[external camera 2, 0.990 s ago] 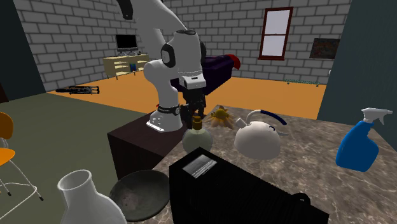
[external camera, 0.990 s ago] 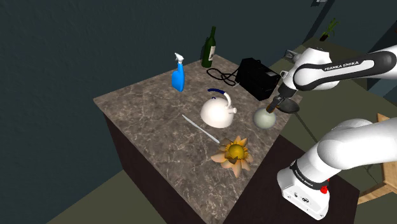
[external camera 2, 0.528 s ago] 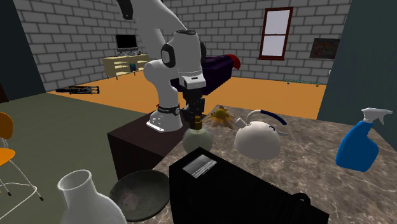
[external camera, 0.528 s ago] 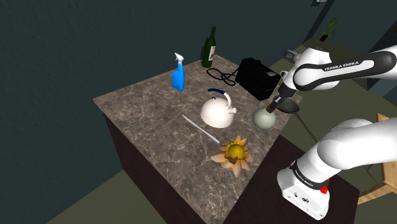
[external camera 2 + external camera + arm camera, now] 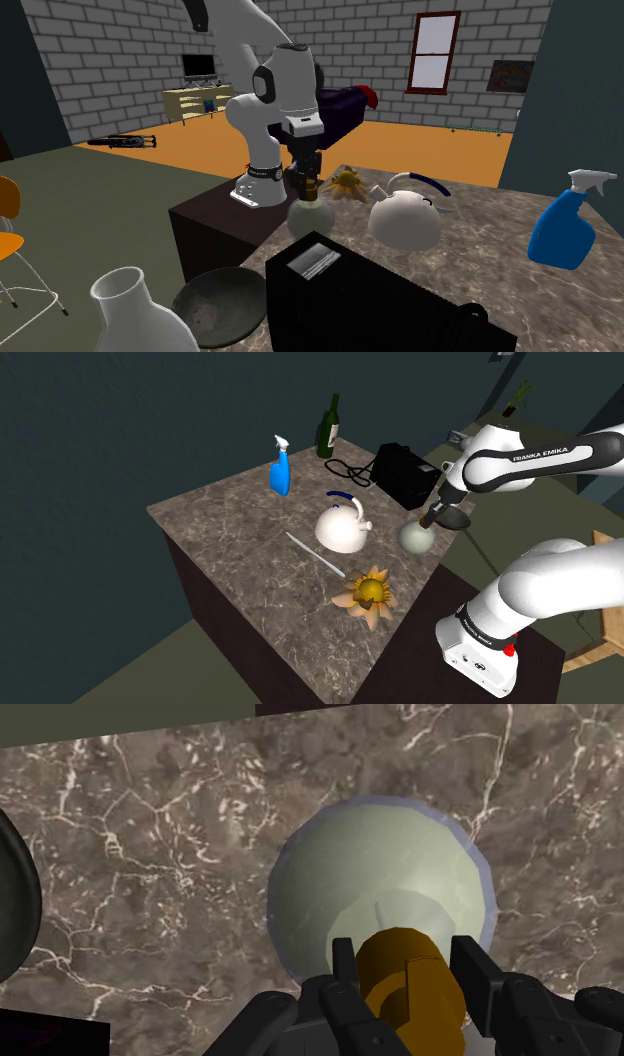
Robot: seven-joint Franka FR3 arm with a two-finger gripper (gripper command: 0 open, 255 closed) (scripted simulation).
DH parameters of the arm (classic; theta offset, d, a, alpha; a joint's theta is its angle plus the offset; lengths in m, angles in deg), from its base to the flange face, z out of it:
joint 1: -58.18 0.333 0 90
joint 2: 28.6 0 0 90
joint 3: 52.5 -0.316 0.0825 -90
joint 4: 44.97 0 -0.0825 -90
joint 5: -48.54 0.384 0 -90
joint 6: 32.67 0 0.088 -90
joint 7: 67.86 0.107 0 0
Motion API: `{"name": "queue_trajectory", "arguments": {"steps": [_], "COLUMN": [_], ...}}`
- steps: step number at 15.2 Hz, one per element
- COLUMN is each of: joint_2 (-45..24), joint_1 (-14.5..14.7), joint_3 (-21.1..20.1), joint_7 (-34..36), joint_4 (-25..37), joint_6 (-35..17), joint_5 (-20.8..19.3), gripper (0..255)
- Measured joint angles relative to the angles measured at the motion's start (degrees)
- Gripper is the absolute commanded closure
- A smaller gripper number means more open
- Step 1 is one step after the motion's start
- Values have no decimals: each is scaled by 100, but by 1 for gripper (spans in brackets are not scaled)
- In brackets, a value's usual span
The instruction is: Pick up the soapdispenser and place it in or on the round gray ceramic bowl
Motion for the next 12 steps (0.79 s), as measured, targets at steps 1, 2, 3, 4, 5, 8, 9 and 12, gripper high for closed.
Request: {"name": "queue_trajectory", "arguments": {"steps": [1, 2, 3, 4, 5, 8, 9, 12], "joint_2": [48, 104, 143, 253, 316, 482, 540, 683], "joint_1": [-5, -3, 2, -12, -21, -25, -28, -19], "joint_3": [-15, -40, -61, -105, -124, -198, -225, -303], "joint_7": [-2, 6, 14, 32, 32, 50, 60, 81], "joint_4": [39, 93, 135, 167, 206, 344, 377, 538], "joint_6": [89, 196, 277, 416, 518, 820, 911, 1213], "joint_5": [7, 21, 35, 42, 47, 83, 94, 140], "gripper": [255, 255, 255, 255, 255, 255, 255, 255]}}
